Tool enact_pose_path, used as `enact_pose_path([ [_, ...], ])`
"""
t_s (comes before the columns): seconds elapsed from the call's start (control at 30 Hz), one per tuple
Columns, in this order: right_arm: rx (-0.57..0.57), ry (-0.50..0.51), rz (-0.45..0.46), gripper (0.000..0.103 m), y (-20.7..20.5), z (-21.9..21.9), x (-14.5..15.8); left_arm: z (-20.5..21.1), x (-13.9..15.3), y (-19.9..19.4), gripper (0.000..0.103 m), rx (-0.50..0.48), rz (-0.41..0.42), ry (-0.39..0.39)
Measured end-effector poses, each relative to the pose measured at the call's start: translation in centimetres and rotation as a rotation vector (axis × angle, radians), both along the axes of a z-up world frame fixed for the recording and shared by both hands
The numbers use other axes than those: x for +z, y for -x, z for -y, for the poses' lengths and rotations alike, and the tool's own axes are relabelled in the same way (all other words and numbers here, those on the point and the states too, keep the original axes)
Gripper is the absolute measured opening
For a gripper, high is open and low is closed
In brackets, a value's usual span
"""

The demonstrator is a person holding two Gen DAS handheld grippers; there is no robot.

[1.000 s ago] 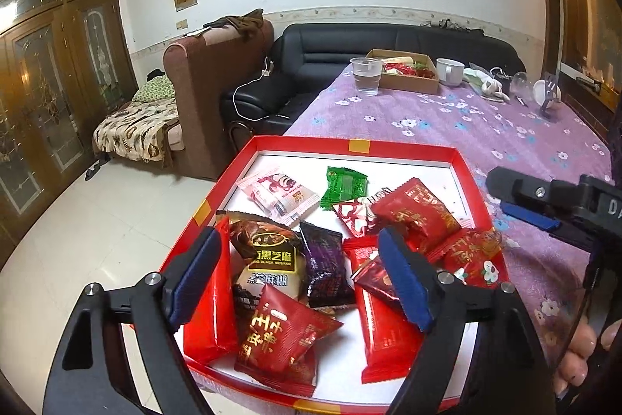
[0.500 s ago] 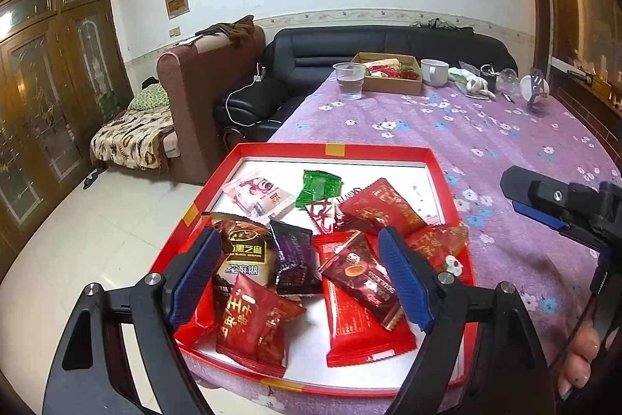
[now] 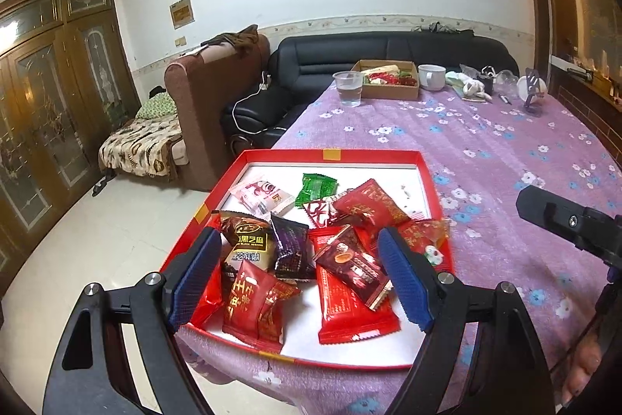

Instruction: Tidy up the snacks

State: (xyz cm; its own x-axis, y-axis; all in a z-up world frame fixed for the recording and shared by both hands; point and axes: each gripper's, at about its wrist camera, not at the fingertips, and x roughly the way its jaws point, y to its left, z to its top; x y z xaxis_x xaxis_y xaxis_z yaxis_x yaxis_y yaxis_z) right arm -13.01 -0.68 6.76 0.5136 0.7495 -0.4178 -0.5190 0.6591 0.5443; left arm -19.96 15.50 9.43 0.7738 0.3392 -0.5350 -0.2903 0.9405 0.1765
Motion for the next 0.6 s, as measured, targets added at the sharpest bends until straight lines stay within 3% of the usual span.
enact_pose_path([
  [0.6, -0.013, 0.036, 0.142, 0.075, 8.2, 1.0, 3.9, 1.9, 2.6, 6.0, 0.086, -0.049, 0.087, -0.011],
])
